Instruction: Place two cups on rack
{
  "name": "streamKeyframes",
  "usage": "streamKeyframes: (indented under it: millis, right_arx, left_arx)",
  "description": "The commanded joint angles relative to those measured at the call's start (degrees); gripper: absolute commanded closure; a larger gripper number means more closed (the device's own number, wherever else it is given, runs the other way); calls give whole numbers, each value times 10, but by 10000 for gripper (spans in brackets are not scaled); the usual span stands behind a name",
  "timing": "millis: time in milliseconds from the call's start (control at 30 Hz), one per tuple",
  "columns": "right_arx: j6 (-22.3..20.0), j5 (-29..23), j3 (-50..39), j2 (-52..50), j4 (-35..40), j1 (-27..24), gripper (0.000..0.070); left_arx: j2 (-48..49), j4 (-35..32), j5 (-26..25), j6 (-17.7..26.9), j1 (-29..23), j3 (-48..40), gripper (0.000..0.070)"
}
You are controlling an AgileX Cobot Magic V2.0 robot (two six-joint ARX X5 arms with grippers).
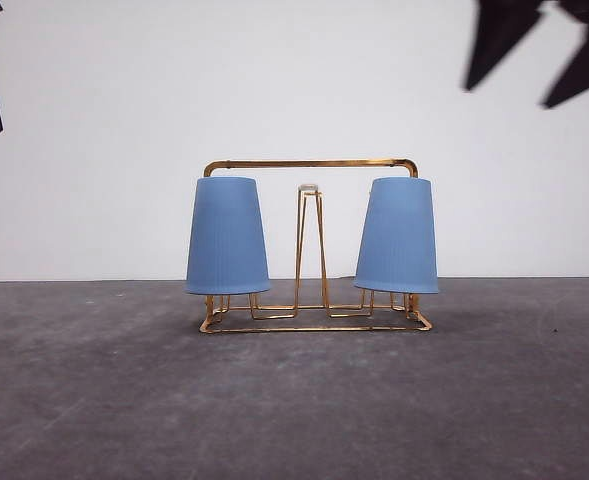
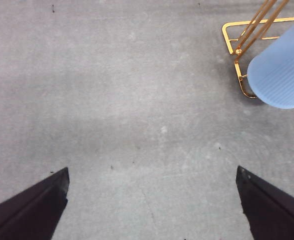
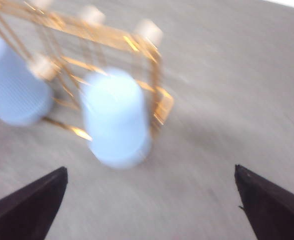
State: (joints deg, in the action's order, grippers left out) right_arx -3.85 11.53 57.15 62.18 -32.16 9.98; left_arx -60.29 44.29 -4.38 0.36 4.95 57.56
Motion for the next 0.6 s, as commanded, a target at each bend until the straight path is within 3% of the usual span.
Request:
streamKeyframes:
  millis: [0, 233, 467, 500, 533, 567]
  right_arx:
    - [8, -8, -31, -31, 1, -12, 9]
    - [41, -10, -162, -146, -5, -52, 9]
    - [62, -11, -192, -174, -5, -56, 14]
    - [63, -11, -192, -174, -5, -56, 40]
    - [63, -11, -192, -173, -5, -56, 145]
    - [64, -11, -192, -173, -5, -56, 301]
  left_arx:
    - [-4, -6, -1, 4, -1, 5, 75]
    - [-4, -6, -1, 2, -1, 5, 75]
    - [-4, -6, -1, 2, -1, 5, 75]
    - [-4, -6, -1, 1, -1, 5, 76]
    - [-4, -5, -1, 0, -1, 5, 102]
    - [-4, -4, -1, 0, -1, 5, 150]
